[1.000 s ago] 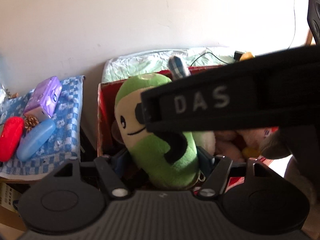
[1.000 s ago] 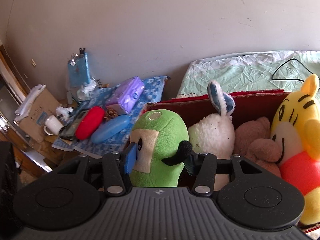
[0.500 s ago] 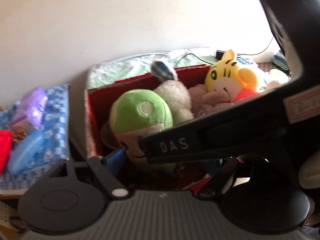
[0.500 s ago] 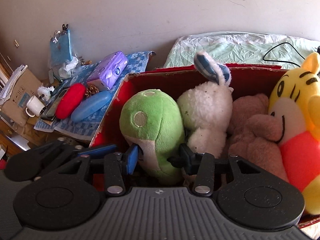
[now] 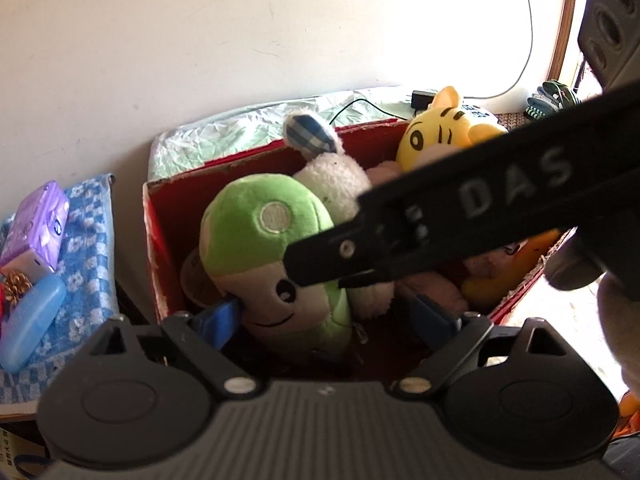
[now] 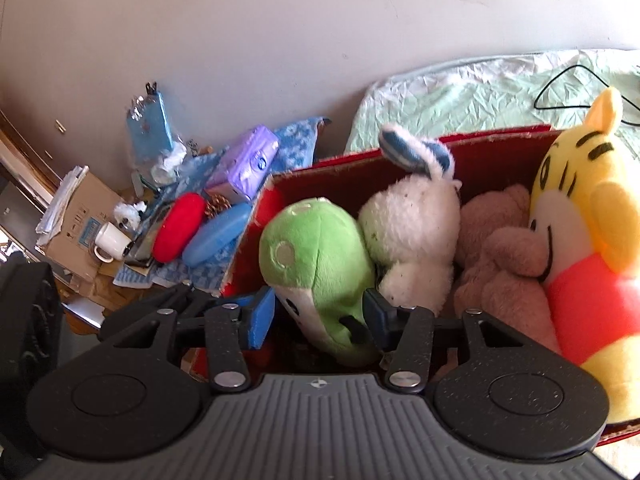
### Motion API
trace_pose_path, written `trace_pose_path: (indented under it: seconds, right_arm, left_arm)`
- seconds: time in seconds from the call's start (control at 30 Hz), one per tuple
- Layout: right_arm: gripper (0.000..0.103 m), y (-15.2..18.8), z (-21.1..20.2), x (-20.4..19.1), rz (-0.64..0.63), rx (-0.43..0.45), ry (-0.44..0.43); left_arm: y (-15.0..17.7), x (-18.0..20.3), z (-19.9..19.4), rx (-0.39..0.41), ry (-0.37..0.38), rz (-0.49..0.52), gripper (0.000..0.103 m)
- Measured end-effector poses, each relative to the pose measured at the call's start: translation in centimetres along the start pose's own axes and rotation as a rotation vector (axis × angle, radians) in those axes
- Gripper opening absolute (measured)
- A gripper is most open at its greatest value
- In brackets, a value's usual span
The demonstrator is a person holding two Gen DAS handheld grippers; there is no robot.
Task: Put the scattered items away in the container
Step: 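Carry the green pickle plush with the right gripper over the red box, then lower the pickle plush into the red box and open the right gripper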
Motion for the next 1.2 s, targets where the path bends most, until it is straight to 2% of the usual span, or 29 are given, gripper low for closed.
trace_pose_path:
  seconds: [0.2,0.47,0.57,0.73,0.83,0.97,1.03,1.13,1.2]
  right_arm:
    - [0.045,-0.7,-0.6,-0.3,-0.015,0.074,-0.035]
    - [0.042,-1.3,-0.6,-0.4,-0.041,0.086,-0.034]
    - [0.035,-2.0,-0.7,-0.8,-0.071,0.116,-0.046]
    - [0.035,-3.2,-0.8,-0.6,-0.072,0.145,-0.068]
    - [0.032,-3.8,-0.2,-0.8,-0.121,0.129,-0.107]
    - [0.024,-5.0,1.1,-0.9,-0.152,0.066,-0.176]
    - [0.024,-5.2,1.8,-0.9,-0.164,0.029,-0.159]
    - [0.012,-5.4,2.5,-0.5,-0.161,0.003,-0.133]
    - [0.011,-5.5,2.5,-0.3,-0.145,0.003,-0.138]
  left_arm:
    - [-0.9,0.1,1.1,-0.014,-0.018,-0.016,0.095]
    - [-0.9,0.0,1.4,-0.023,-0.036,-0.015,0.096]
    - [-1.1,0.2,1.8,-0.024,-0.036,-0.021,0.096]
    - [-1.5,0.6,2.0,-0.022,-0.033,-0.023,0.096]
    - [-1.3,0.5,1.9,-0.021,-0.029,-0.022,0.096]
    - [-1.4,0.5,1.9,-0.021,-0.031,-0.025,0.096]
    - [-1.4,0.3,1.7,-0.025,-0.035,-0.031,0.096]
    - [-1.3,0.0,1.2,-0.027,-0.038,-0.042,0.096]
    - [-1.1,-0.4,0.7,-0.021,-0.038,-0.055,0.096]
Point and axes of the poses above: each gripper's, at about its wrist camera, not at the fingertips, and z roughly the way its jaws point, x to its right, y to its underside, the point moved 3 cm from there along z, roughly the way its jaws point, and after that the axes turned 10 degrees about -y, right-handed, at the moved point
